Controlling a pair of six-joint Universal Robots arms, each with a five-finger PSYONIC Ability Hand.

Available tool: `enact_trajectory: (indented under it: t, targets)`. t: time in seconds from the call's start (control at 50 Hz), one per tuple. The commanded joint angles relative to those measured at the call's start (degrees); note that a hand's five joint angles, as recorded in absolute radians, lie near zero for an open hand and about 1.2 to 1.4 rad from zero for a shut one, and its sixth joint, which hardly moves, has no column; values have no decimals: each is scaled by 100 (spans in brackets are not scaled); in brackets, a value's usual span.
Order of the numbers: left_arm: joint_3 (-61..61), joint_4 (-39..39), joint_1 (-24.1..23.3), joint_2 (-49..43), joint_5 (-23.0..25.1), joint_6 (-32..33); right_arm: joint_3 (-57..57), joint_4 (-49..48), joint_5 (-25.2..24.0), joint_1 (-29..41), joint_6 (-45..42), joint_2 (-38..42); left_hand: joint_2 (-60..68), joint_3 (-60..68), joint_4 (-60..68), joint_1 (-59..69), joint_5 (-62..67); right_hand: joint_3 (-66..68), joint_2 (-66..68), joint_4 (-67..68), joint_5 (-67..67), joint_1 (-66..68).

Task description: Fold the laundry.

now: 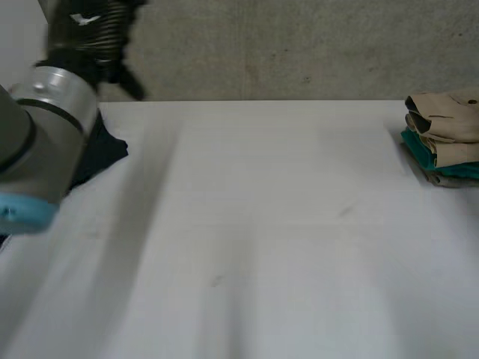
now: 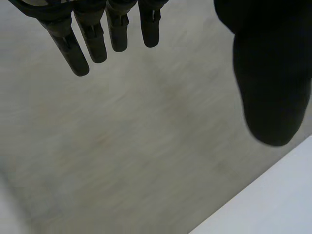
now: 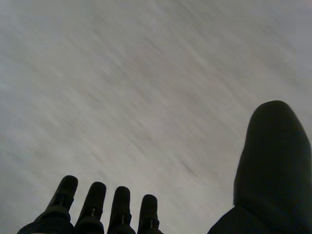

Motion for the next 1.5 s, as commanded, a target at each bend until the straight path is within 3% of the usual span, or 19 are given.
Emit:
enact_trajectory:
  t: [0.02,0.12,0.16,0.24,0.32,0.4,0.48,0.58,0.62,0.72,0.8,0.88,0.96,1.04,1.18,1.2,1.26,1.4,1.5]
  targets:
    - [18,147,1397,-1082,443,1089,1497,-102,-1058,1690,-187,-423,-167,-206,-162,-135,-265,-258,-245,-249,-250,-369]
    - [342,208,2355,-2275,1479,1643,1859,759,-1032,2282,-873,-222,-167,-206,-162,-135,-265,-258,-245,-249,-250,-369]
    - [544,296,2531,-2663,1647,1749,1877,1076,-979,2440,-1154,-20,-150,-190,-145,-118,-249,-258,-245,-249,-250,-369]
    - [1159,560,2751,-3525,1727,2013,1929,1700,-629,2818,-1909,603,-117,-156,-112,-85,-215,-258,-245,-249,-250,-369]
    - [1749,727,2910,-4176,1745,2250,2034,1772,-259,2854,-2323,868,-66,-105,-61,-34,-165,-258,-245,-249,-250,-369]
    - [2267,762,2972,-4730,1745,2295,2166,1772,-197,2845,-2447,895,152,112,157,184,53,-258,-245,-249,-250,-369]
    - [2575,762,2980,-4994,1789,2295,2272,1772,-179,2827,-2438,886,1862,1823,1867,1894,1764,-258,-245,-249,-250,-369]
    - [2611,902,2946,-4995,1806,2198,2290,1763,-162,2810,-2403,886,6818,6779,6823,6850,6719,-258,-245,-249,-250,-369]
    - [2532,1051,2884,-4942,1771,2172,2298,1763,-153,2801,-2403,886,6829,6789,6834,6861,6730,-258,-245,-249,-250,-369]
    - [1857,1316,2542,-4223,1666,1847,2281,1754,-109,2792,-2377,808,6829,6789,6834,6861,6730,-258,-245,-249,-250,-369]
    - [943,1395,2182,-3010,1779,873,2194,1754,75,2600,-2368,597,6829,6789,6834,6861,6730,-258,-245,-249,-250,-369]
    - [3,1404,1314,-1913,2515,-514,2105,1754,409,2371,-2281,298,6829,6789,6834,6861,6730,-258,-245,-249,-250,-369]
    - [-586,1404,540,-1244,3210,-1236,2017,1754,673,2213,-1938,87,6829,6789,6834,6861,6730,-258,-245,-249,-250,-369]
    - [-939,1395,-198,-1048,3528,-1528,1991,1763,787,2010,-1551,-19,6829,6789,6834,6861,6730,-258,-245,-249,-250,-369]
    - [-975,1333,-1377,-1549,3538,-1502,1991,1772,788,1852,-1384,-72,6829,6789,6834,6861,6730,-258,-245,-249,-250,-369]
    - [-966,1316,-1422,-1558,3538,-1502,1991,1772,779,1843,-1384,-72,5449,5409,5454,5481,5350,-258,-245,-249,-250,-369]
    - [-1019,1159,-1475,-1479,3433,-1459,1956,1798,761,1834,-1392,-63,357,317,362,389,258,-258,-245,-249,-250,-369]
    - [-1019,491,-1476,-935,2616,-1441,1807,1860,752,1843,-1375,-63,169,130,174,201,71,-258,-245,-249,-250,-369]
    - [-1045,-325,-1476,-417,1423,-1449,1605,2403,691,1860,-1480,-72,370,331,375,402,271,-258,-245,-249,-250,-369]
